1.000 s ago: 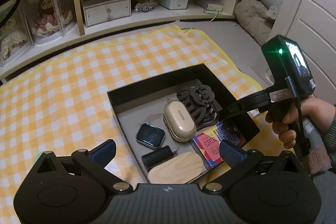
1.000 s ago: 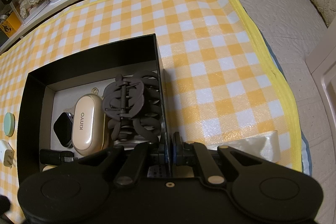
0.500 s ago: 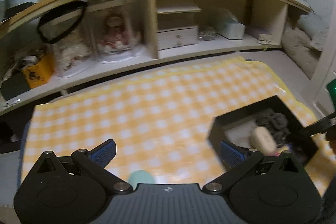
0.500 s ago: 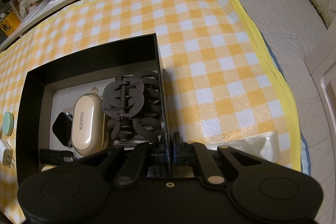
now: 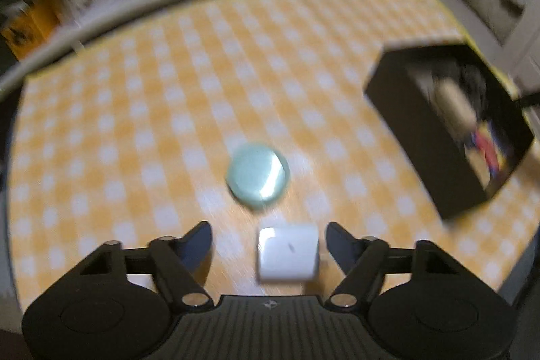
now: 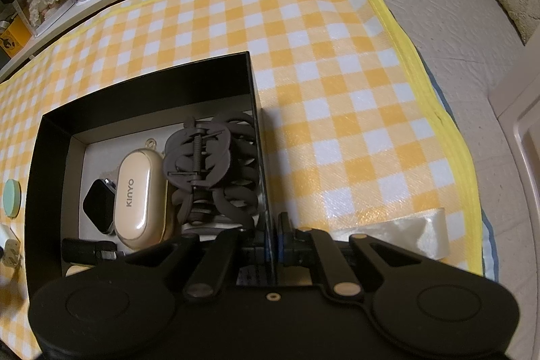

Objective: Organize rigid objects
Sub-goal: 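Lift the left gripper out and move it to the white plug charger, then grasp the white plug charger with the left gripper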

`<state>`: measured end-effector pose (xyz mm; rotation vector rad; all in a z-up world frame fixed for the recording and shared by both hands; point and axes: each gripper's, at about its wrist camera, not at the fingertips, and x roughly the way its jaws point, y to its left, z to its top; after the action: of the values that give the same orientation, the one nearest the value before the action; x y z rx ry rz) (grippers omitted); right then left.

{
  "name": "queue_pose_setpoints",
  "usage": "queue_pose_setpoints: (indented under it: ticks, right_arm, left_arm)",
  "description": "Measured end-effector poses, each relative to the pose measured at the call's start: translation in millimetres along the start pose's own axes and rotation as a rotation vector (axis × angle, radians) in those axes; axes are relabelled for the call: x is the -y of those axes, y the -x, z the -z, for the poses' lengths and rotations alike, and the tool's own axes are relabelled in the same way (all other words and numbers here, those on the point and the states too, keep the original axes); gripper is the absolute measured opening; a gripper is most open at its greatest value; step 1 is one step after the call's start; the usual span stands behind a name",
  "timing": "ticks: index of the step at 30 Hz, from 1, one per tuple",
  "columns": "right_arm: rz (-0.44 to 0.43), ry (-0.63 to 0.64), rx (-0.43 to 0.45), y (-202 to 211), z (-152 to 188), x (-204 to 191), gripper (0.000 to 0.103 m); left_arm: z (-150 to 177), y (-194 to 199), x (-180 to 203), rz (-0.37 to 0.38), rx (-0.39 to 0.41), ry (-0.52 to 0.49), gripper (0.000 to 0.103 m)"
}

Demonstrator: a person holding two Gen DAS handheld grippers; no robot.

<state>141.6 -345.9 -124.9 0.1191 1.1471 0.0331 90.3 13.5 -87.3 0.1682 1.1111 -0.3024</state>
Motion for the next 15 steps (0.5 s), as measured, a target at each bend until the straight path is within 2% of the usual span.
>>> queue_pose_setpoints:
  ticks: [3, 7, 15]
  right_arm:
    - [-0.001, -0.001, 0.000, 0, 0, 0, 0.005]
    - [0.000, 0.000, 0.000, 0, 0, -1, 0.005]
    - [0.000, 0.000, 0.000, 0, 0, -1, 0.005]
  left_arm:
    - [5, -9, 7, 0.015, -0.039, -0.027, 0.066]
    - [6, -14, 11, 0.034, -0.056, -0.020, 0.058]
    - [2, -15, 6, 0.061, -0.057, 0.019, 0.057]
